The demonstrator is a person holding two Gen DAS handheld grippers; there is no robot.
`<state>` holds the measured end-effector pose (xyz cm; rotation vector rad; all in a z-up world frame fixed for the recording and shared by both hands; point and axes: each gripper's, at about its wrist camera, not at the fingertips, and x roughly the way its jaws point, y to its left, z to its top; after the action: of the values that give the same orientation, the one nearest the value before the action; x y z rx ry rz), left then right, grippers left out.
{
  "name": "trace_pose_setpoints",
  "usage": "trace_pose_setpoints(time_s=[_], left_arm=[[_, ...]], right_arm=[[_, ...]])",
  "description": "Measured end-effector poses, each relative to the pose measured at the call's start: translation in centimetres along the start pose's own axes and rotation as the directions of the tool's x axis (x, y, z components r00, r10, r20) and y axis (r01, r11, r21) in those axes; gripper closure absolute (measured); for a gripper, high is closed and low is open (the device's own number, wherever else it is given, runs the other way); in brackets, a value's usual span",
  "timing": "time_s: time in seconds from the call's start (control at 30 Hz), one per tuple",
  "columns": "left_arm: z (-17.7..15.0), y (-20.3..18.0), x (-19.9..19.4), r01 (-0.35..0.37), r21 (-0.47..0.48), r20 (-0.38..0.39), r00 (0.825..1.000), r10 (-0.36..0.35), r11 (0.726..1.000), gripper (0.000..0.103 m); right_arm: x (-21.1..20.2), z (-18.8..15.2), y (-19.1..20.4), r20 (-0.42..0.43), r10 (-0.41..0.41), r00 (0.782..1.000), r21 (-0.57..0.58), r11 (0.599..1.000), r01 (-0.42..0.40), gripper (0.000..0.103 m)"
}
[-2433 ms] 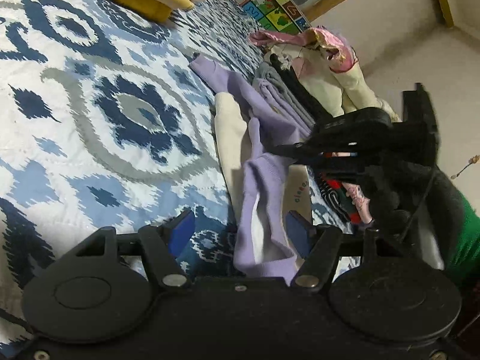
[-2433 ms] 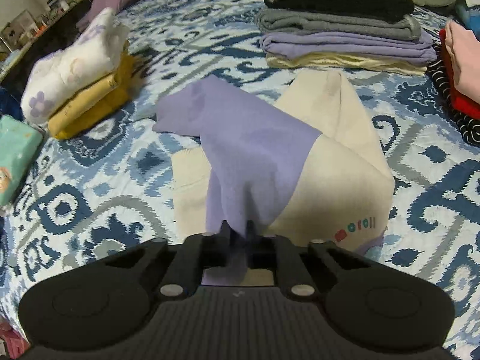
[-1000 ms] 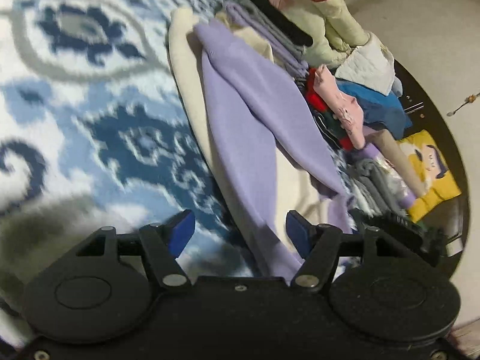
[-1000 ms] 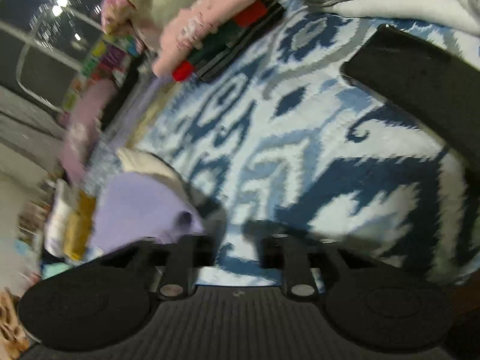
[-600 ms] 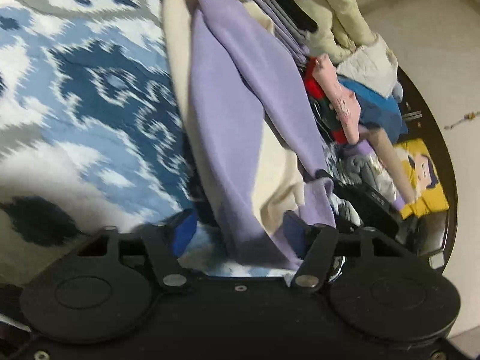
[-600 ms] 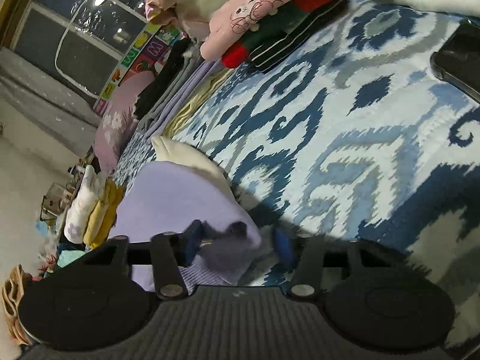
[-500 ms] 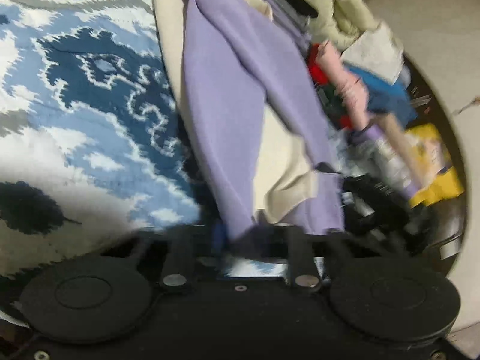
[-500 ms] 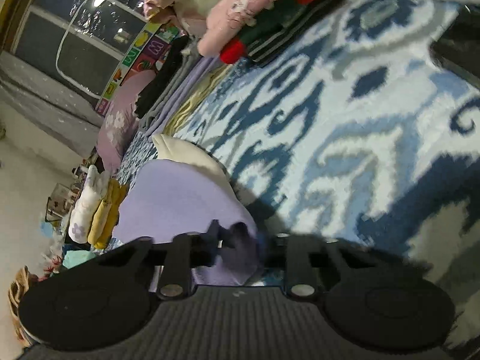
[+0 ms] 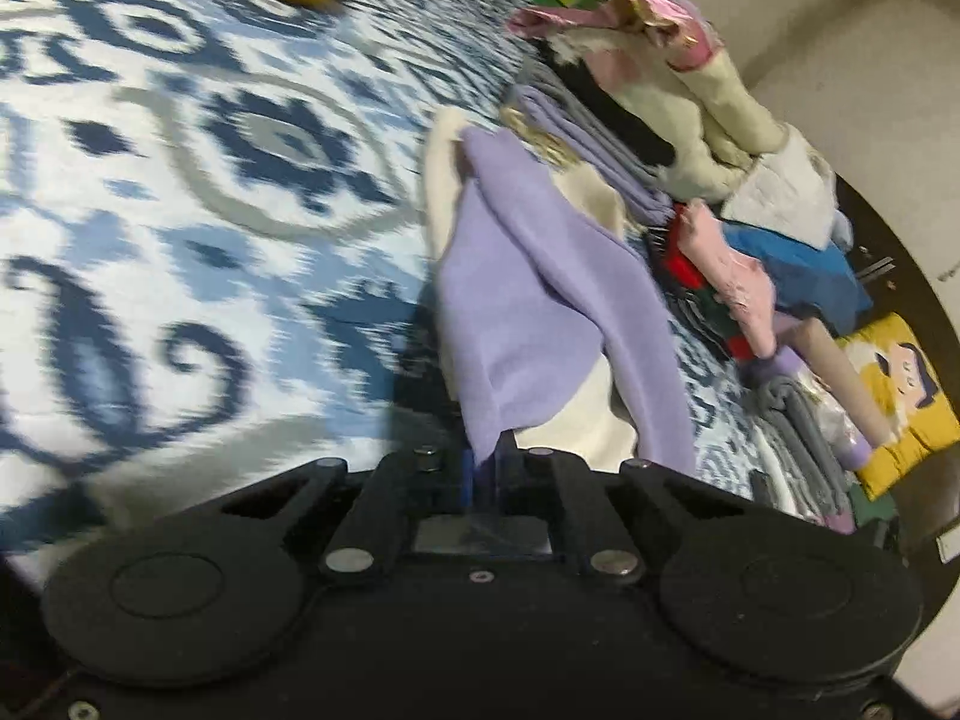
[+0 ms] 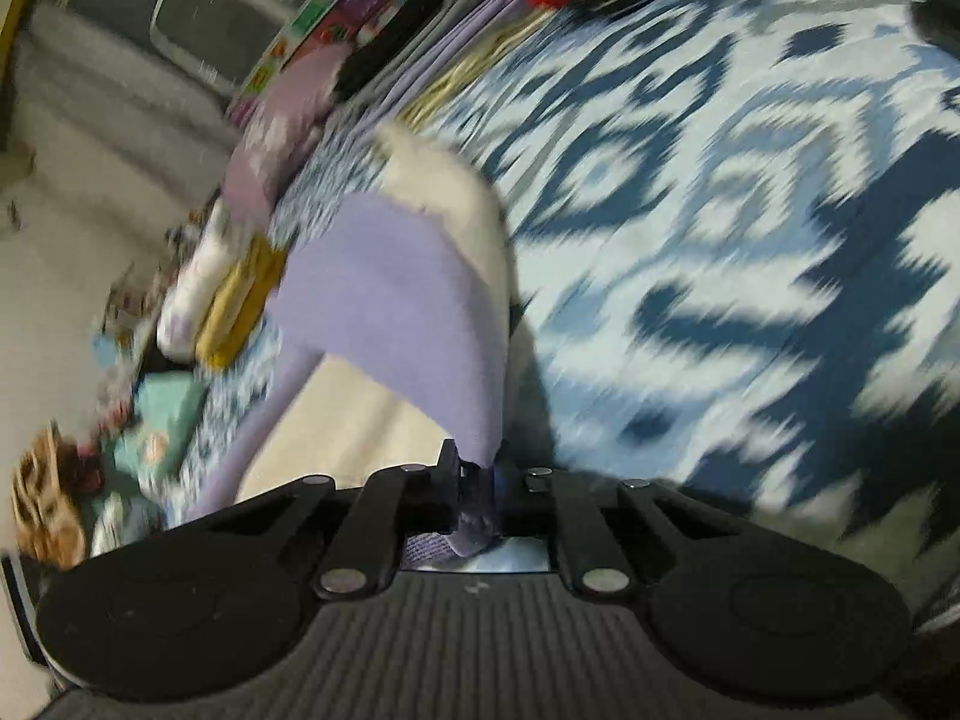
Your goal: Fold clothes
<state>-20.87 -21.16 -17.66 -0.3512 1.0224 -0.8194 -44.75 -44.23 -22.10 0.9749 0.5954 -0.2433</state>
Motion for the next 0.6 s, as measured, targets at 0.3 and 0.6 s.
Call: trace_pose_setpoints(time_s=[0.3, 0.6], left_arm=[[-0.9, 0.6, 0.2, -0.116, 0.037, -0.091, 0.989, 0.119, 0.993, 0.06], [-0.5, 0.4, -1.8, -0.121, 0.009, 0.025, 0.992, 0.121, 0.993, 0.052]], right_arm=[[-1.6, -2.1, 0.9, -0.051, 0.001, 0.999, -0.026, 1.0, -0.003, 0.087], [-4.6, -1.7, 2.6, 0.122, -0.022, 0.992, -0.155, 0.987, 0.041, 0.061]])
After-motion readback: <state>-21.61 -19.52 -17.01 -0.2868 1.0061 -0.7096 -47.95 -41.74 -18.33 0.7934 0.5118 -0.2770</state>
